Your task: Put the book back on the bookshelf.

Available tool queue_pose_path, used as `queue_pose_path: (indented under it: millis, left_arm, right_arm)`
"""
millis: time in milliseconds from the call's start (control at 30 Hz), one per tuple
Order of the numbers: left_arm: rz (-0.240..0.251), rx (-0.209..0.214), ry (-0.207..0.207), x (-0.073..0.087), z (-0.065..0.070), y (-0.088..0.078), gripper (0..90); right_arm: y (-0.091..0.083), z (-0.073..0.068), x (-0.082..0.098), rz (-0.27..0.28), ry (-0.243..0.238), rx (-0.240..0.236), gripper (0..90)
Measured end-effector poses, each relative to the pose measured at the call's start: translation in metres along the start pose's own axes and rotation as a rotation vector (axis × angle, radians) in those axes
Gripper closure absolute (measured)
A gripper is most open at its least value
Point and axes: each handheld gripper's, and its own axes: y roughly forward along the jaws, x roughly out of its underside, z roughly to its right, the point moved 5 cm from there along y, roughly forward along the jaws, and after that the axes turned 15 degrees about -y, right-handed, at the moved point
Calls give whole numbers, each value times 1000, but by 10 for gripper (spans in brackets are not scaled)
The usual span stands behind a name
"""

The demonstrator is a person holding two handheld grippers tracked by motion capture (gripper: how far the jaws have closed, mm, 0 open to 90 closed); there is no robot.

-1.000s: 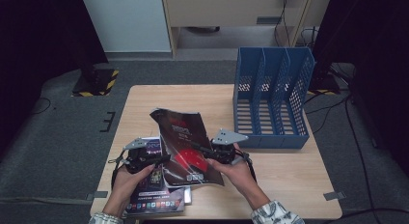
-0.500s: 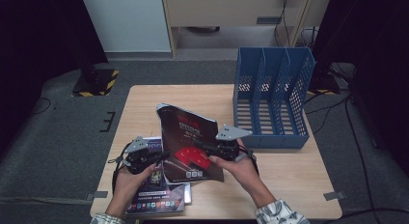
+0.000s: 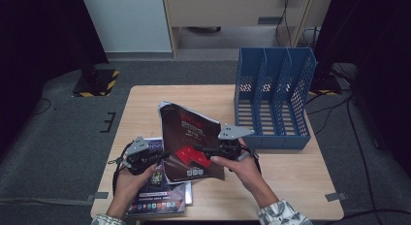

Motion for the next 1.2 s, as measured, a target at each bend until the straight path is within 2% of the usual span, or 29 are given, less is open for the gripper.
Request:
queue_pose_path:
  millis: [133,300,433,633,700,833,933,1067,1200]
  left_arm:
    - [4,-4,13,-2,2,1,804]
    - [6,-5,24,-4,3,2,806]
    - [8,-3,29,-5,3,2,806]
    - [33,3,47,-13,6,5,819]
    - [38,0,49,-17,6,7,824]
    - [52,-3,46,-23,5,10,834]
    - [73,2,41,-25,5,7,844]
    - [93,3,35,-27,4,1,857]
    - [91,-5,33,-26,1,0,866]
  right_arm:
    - [-3,3,2,6,6,19,577]
    - [-4,0,6,-6,-5,9,624]
    - [-5,1,6,-15,-11,47,719]
    - [-11,8,6,4,-10,99,816]
    - [-13,10,5,10,-2,110,814]
    - [-16,10,2,22,-8,98,763]
    - [-18,6,-5,40,-18,79,750]
    - [-18,3,-13,56,-37,80,730]
    - [-19,4,-16,80,-21,82,714]
